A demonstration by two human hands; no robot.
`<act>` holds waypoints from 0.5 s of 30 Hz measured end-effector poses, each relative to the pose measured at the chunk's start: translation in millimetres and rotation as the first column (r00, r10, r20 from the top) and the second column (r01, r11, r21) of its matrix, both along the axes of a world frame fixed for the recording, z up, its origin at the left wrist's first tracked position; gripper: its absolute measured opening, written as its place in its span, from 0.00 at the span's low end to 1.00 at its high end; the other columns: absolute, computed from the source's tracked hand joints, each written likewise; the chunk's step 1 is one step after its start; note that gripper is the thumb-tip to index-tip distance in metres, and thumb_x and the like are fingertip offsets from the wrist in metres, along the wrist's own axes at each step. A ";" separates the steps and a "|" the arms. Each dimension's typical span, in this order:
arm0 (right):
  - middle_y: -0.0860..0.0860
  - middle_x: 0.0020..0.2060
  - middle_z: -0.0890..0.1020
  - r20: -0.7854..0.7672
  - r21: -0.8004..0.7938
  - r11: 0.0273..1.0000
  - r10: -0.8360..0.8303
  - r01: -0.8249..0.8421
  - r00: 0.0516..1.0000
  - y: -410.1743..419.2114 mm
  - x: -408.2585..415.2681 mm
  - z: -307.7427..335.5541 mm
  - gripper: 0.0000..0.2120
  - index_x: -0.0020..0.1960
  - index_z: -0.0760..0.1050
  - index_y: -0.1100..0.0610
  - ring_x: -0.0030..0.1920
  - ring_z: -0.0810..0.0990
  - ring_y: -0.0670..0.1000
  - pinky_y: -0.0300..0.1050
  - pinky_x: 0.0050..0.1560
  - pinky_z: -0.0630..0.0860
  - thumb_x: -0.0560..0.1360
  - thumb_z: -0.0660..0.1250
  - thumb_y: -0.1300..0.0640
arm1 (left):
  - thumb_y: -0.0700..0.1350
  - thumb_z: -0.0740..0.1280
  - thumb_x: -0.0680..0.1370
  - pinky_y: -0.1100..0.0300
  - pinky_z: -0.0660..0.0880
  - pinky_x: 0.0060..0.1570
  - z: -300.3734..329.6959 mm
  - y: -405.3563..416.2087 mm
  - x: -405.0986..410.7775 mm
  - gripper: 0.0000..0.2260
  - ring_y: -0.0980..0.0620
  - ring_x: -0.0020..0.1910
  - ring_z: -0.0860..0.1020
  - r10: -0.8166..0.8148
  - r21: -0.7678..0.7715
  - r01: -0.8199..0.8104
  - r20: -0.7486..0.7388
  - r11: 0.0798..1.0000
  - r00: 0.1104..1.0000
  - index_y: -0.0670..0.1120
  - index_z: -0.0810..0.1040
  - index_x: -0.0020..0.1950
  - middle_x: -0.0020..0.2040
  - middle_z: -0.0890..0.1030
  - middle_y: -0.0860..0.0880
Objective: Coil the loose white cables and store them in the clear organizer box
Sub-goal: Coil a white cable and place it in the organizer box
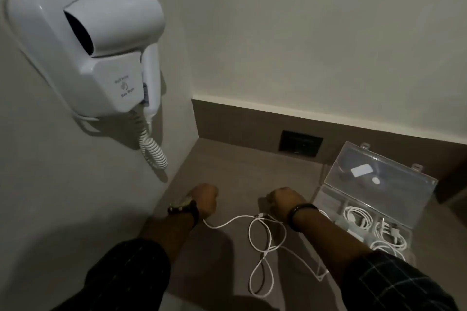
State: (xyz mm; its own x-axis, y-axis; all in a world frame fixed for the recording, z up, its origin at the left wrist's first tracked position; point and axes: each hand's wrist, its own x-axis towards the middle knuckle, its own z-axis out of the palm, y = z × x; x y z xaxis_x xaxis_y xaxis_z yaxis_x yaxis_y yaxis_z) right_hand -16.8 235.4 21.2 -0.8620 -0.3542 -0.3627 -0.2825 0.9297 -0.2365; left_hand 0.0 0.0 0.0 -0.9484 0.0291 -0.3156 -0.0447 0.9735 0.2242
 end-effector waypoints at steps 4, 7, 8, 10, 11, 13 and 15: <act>0.61 0.54 0.81 0.005 -0.010 0.998 0.058 -0.058 0.998 -2.3 6.8 -3.8 0.13 0.52 0.79 0.60 0.55 0.78 0.61 0.49 0.55 0.75 0.75 0.62 0.52 | 0.47 0.68 0.73 0.51 0.74 0.56 -18.6 -12.2 21.3 0.14 0.39 0.59 0.76 0.342 0.009 -0.342 -0.023 0.940 0.939 0.43 0.74 0.56 0.60 0.76 0.40; 0.61 0.52 0.81 -0.042 -0.019 0.982 0.188 -0.189 0.981 -19.2 13.4 -6.6 0.13 0.52 0.77 0.59 0.53 0.78 0.62 0.51 0.52 0.75 0.75 0.62 0.50 | 0.41 0.69 0.72 0.51 0.76 0.51 -27.1 -11.8 23.1 0.11 0.38 0.56 0.78 0.469 0.078 -0.473 0.059 0.878 0.881 0.40 0.76 0.53 0.58 0.79 0.38; 0.61 0.51 0.80 -0.051 -0.016 0.976 0.218 -0.219 0.975 -25.4 15.3 -7.5 0.14 0.52 0.77 0.59 0.53 0.77 0.62 0.51 0.52 0.75 0.75 0.62 0.50 | 0.39 0.68 0.72 0.51 0.77 0.49 -29.0 -11.3 21.5 0.10 0.37 0.54 0.79 0.495 0.115 -0.502 0.083 0.857 0.865 0.38 0.77 0.52 0.56 0.80 0.37; 0.60 0.51 0.80 -0.048 -0.041 0.968 0.246 -0.248 0.968 -35.3 19.2 -13.4 0.13 0.50 0.77 0.58 0.52 0.77 0.62 0.51 0.52 0.76 0.73 0.64 0.49 | 0.38 0.69 0.70 0.51 0.79 0.45 -29.6 -8.2 17.7 0.10 0.38 0.50 0.81 0.554 0.283 -0.584 0.184 0.761 0.812 0.38 0.77 0.50 0.50 0.81 0.38; 0.59 0.51 0.80 -0.044 -0.073 0.966 0.246 -0.248 0.968 -39.8 20.7 -15.0 0.11 0.48 0.77 0.57 0.52 0.77 0.61 0.52 0.53 0.76 0.71 0.65 0.50 | 0.40 0.70 0.69 0.52 0.79 0.42 -27.5 -4.1 15.3 0.09 0.39 0.47 0.81 0.584 0.394 -0.621 0.225 0.677 0.780 0.38 0.77 0.47 0.46 0.81 0.39; 0.58 0.52 0.79 -0.048 -0.145 0.965 0.215 -0.219 0.976 -45.4 23.0 -17.2 0.11 0.48 0.76 0.55 0.53 0.77 0.61 0.51 0.53 0.77 0.69 0.67 0.50 | 0.42 0.70 0.68 0.56 0.75 0.37 -14.7 8.9 8.4 0.07 0.43 0.37 0.81 0.611 0.641 -0.642 0.324 0.420 0.723 0.39 0.78 0.42 0.39 0.79 0.40; 0.57 0.54 0.80 -0.044 -0.226 0.962 0.148 -0.154 0.988 -47.7 22.6 -15.6 0.14 0.53 0.75 0.54 0.54 0.77 0.60 0.51 0.54 0.76 0.70 0.66 0.49 | 0.37 0.68 0.72 0.57 0.77 0.31 5.4 25.0 -1.3 0.02 0.47 0.28 0.82 0.533 0.785 -0.616 0.497 0.060 0.685 0.39 0.76 0.42 0.35 0.81 0.40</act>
